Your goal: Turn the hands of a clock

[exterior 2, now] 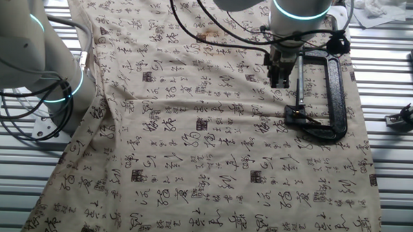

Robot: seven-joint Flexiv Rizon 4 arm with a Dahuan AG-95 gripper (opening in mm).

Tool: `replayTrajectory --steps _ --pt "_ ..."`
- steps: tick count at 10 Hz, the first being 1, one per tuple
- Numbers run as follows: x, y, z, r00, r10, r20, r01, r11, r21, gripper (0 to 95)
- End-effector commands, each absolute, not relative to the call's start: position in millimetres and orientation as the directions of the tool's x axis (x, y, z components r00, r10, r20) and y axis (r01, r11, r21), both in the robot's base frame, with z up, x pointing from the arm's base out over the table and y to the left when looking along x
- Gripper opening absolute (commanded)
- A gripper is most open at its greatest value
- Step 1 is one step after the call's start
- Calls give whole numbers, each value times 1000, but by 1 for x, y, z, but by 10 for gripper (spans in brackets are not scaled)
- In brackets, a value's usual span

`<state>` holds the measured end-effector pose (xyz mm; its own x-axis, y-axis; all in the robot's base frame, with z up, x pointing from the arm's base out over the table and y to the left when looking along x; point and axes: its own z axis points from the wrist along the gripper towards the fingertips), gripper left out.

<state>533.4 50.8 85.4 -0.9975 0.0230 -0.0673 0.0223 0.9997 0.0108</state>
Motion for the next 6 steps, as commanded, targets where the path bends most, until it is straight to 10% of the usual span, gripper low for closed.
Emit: replayTrajectory --steps 1,6 --pt "532 51 87 -998 8 -68 7 1000 13 0" --pt "532 51 87 -998 -15 -67 -16 1000 16 0"
